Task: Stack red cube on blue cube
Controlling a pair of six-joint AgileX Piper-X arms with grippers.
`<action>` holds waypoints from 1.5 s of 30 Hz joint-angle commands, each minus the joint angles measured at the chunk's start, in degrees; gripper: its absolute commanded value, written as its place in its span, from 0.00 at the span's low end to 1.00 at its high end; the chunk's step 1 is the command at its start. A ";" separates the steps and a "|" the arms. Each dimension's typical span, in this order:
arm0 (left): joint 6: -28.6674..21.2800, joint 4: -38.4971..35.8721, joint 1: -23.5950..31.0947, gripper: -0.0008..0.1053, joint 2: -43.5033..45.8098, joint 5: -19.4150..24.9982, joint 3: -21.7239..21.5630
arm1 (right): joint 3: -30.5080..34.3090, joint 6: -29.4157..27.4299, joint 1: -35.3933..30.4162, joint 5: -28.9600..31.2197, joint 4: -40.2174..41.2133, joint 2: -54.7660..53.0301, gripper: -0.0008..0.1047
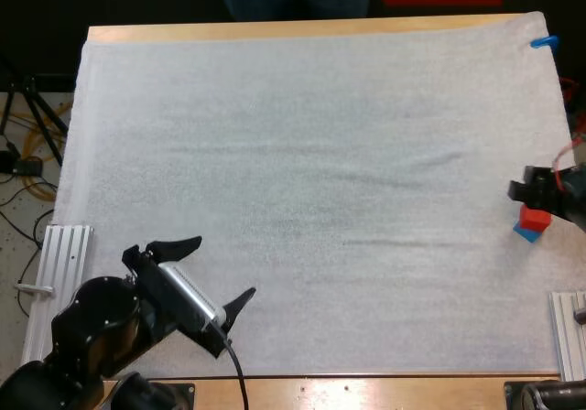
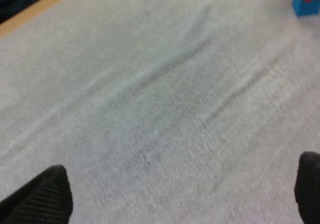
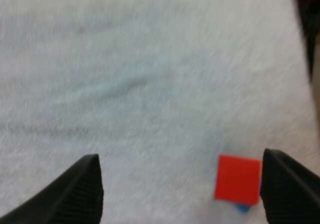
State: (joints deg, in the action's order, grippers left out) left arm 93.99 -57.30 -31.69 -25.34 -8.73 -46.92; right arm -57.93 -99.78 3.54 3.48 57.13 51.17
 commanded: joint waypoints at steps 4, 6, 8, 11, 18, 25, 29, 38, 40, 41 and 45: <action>0.99 2.77 5.74 0.83 -0.79 1.22 -0.01 | 0.22 -4.15 0.04 1.05 -0.80 -3.88 0.62; 0.78 2.77 9.81 0.83 -0.77 -0.34 -0.28 | 0.70 -4.41 0.04 1.05 -0.80 -5.34 0.62; -0.03 2.77 15.52 0.83 -0.77 -3.09 -0.65 | 1.53 -4.51 0.04 1.05 -0.80 -7.24 0.62; -0.25 2.37 23.16 0.83 -0.77 -6.04 -2.02 | 2.77 -4.51 0.04 1.05 -0.80 -9.93 0.62; -0.87 2.44 33.24 0.83 1.64 -9.18 -5.55 | 6.42 -4.51 0.04 1.05 -0.16 -17.49 0.62; -1.00 1.38 33.22 0.83 9.23 -9.18 -5.71 | 10.51 -4.41 0.04 2.47 3.49 -26.03 0.62; -1.00 1.38 33.22 0.83 14.97 -9.18 -5.71 | 12.83 -4.41 0.04 2.25 3.51 -32.68 0.62; -1.75 -4.62 33.22 0.83 27.37 -9.18 -5.49 | 13.77 -2.43 0.04 2.28 5.28 -45.49 0.62; -2.29 -7.51 33.22 0.83 29.33 -9.18 -5.49 | 13.77 -1.87 0.04 2.55 5.28 -47.66 0.62; -3.04 -9.23 33.22 0.83 30.38 -9.56 -5.49 | 13.77 -1.48 0.04 3.18 5.70 -48.98 0.62; -4.11 -14.80 33.22 0.83 33.88 -10.42 -5.49 | 14.15 -1.31 0.04 5.49 7.73 -52.38 0.62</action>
State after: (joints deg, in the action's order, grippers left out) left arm 90.06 -71.38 1.47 0.93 -18.51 -52.42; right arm -44.07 -101.28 3.54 8.48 64.32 -0.38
